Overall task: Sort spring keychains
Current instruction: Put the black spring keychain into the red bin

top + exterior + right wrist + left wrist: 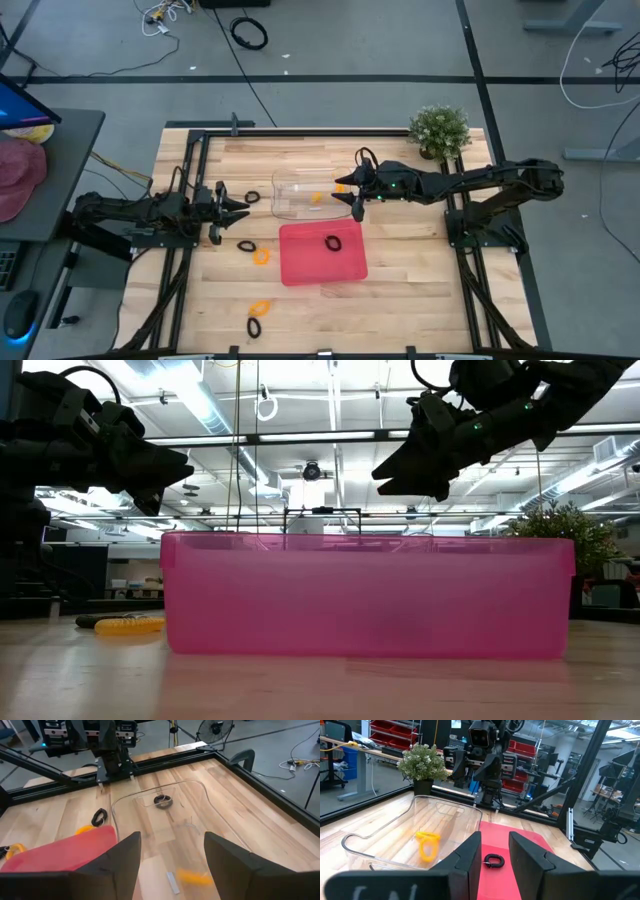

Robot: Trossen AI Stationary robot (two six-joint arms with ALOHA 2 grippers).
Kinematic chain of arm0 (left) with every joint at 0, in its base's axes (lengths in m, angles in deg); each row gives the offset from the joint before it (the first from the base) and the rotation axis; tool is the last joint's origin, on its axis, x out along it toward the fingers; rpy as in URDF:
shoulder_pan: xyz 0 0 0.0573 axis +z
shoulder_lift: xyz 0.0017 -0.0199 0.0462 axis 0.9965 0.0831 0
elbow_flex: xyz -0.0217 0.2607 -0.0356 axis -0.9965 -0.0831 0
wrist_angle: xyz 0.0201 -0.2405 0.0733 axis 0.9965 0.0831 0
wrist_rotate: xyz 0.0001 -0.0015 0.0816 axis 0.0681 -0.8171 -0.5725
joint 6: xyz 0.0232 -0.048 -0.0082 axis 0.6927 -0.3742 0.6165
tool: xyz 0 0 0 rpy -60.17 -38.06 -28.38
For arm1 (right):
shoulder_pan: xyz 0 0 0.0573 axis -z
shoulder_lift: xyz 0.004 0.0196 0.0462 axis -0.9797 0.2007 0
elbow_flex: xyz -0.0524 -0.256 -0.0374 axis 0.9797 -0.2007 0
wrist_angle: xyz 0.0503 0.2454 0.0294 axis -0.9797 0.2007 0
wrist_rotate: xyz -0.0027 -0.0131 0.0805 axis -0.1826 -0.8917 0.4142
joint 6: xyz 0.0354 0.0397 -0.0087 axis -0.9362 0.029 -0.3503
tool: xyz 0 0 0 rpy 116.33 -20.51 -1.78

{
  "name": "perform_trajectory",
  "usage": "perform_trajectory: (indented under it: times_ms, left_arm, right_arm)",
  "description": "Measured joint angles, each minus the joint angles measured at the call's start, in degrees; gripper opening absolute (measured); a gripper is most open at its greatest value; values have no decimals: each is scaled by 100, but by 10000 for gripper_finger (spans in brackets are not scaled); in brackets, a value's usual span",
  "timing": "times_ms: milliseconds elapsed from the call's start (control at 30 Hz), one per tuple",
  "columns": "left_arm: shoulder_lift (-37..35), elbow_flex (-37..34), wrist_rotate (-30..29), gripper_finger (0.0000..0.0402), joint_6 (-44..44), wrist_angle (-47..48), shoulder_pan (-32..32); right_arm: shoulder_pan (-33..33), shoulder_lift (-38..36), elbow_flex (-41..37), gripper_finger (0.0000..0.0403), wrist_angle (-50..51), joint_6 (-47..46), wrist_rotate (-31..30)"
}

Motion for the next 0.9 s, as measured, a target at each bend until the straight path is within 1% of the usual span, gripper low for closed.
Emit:
perform_trajectory:
  times_ms: [267,467,733,900]
  left_arm:
    - [0,0,0,103,0,0,-1]
    - [0,0,0,103,0,0,-1]
    - [0,0,0,103,0,0,1]
    - [0,0,0,103,0,2,-1]
  right_arm:
    - [0,0,0,222,-35,62,0]
    - [0,0,0,222,-42,318,-1]
    - [0,0,-2,222,-89,328,0]
    - [41,-3,-4,222,-84,1029,-4]
